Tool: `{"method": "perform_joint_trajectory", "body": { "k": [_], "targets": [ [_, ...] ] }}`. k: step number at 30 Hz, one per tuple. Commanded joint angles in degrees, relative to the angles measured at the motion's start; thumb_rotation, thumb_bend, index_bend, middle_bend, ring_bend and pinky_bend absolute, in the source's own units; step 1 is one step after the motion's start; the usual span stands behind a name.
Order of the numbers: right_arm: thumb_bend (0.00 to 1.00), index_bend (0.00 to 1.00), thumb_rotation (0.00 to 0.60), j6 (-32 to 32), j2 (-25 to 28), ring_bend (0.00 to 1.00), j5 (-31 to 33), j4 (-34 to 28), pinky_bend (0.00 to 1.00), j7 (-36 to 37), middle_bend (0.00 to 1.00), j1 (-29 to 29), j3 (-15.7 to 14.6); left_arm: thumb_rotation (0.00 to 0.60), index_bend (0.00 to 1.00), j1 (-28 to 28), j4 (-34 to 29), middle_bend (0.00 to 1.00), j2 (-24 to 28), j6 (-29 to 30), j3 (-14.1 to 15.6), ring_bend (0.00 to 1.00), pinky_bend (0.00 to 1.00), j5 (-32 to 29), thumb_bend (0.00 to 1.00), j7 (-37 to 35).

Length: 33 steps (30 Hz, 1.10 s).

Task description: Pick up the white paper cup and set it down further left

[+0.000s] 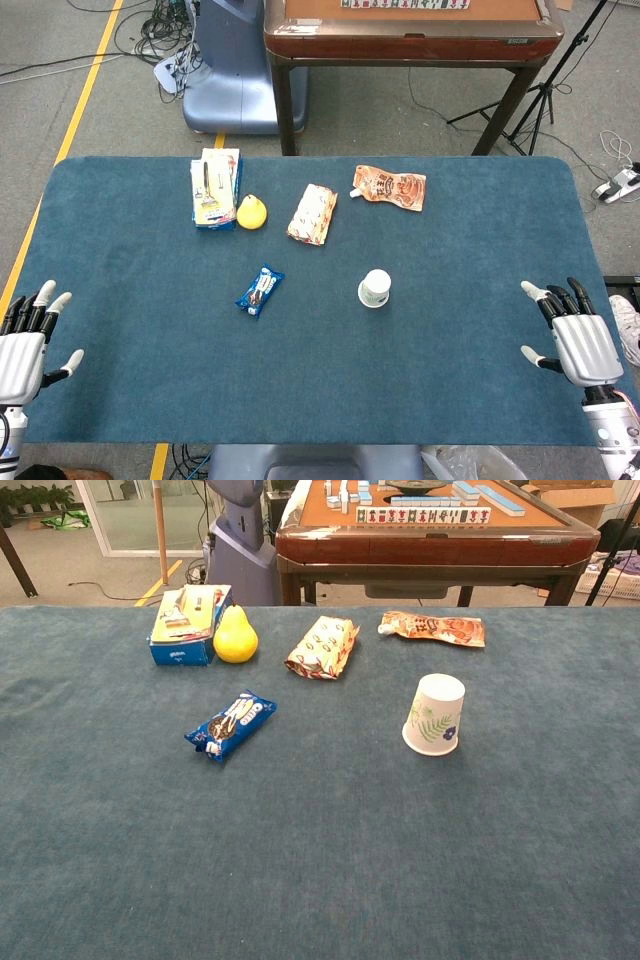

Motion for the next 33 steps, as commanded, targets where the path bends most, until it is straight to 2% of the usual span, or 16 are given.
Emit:
{"method": "perform_joint_trajectory", "body": {
  "k": [1, 12, 17, 23, 28, 33],
  "targets": [
    [0.11, 0.17, 0.600, 0.08, 0.03, 0.15, -0.15, -0.08, 0.01, 0.09, 0.26, -0.04, -0.09, 0.600, 0.13, -0.04, -0.09, 0.00, 0.01, -0.07, 0.04, 0.02, 0.00, 0.02, 0.21, 0.15],
    [0.11, 0.17, 0.600, 1.12, 0.09, 0.16, -1.61, -0.52, 0.01, 1.57, 0.27, -0.10, -0.25, 0.600, 0.13, 0.03, -0.90, 0.00, 0.46, 0.19, 0.12, 0.02, 0.00, 0.22, 0.21, 0.57],
    [0.11, 0.19, 0.600, 0.28, 0.12, 0.21, -3.42, -1.94, 0.10, 0.53, 0.32, 1.78, 0.50, 0.600, 0.13, -0.47, -0.92, 0.00, 0.92, -0.57, 0.20, 0.02, 0.00, 0.56, 0.21, 0.69],
    [0.11, 0.21, 0.600, -3.60, 0.18, 0.41, -5.14, -4.55, 0.29, -4.13, 0.45, 6.56, 2.62, 0.600, 0.13, -0.63, -1.12, 0.00, 1.55, -0.57, 0.20, 0.02, 0.00, 0.92, 0.21, 0.35],
    [0.11, 0.23, 0.600, -11.77, -0.04, 0.78, -2.56, -7.34, 0.69, -8.31, 0.72, 12.62, 4.97, 0.600, 0.13, -0.48, -1.16, 0.00, 1.87, -0.49, 0.40, 0.02, 0.00, 0.97, 0.21, 0.31],
    [0.11, 0.23, 0.600, -20.38, -1.66, 0.86, 3.61, -8.11, 0.77, -12.27, 0.79, 18.65, 7.41, 0.600, 0.13, -0.44, -1.14, 0.00, 2.11, -0.66, 0.53, 0.02, 0.00, 0.89, 0.21, 0.11]
  ]
}}
